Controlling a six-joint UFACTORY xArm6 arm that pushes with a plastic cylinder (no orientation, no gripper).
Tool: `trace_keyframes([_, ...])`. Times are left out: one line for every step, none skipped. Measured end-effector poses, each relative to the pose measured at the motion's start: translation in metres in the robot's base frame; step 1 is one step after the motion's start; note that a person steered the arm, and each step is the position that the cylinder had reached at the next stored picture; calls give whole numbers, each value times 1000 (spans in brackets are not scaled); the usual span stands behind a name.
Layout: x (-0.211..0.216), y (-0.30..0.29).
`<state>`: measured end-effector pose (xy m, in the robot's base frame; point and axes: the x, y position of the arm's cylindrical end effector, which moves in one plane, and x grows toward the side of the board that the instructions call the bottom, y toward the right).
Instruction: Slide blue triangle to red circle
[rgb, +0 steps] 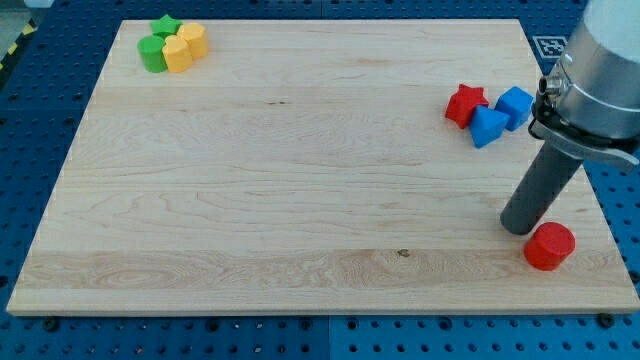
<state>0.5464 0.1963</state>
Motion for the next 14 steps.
trace_keyframes([17,4])
trace_keyframes([19,2])
trace_keyframes([4,-43])
trace_keyframes([-44,-66])
trace_keyframes([-89,-78])
trace_keyframes([-126,-83])
trace_keyframes([-149,-79])
trace_keyframes([-156,-58])
trace_keyframes([-156,-26])
trace_keyframes([-156,5])
trace_keyframes([-155,11])
trace_keyframes([-142,28])
trace_keyframes([-116,44])
trace_keyframes([-92,55])
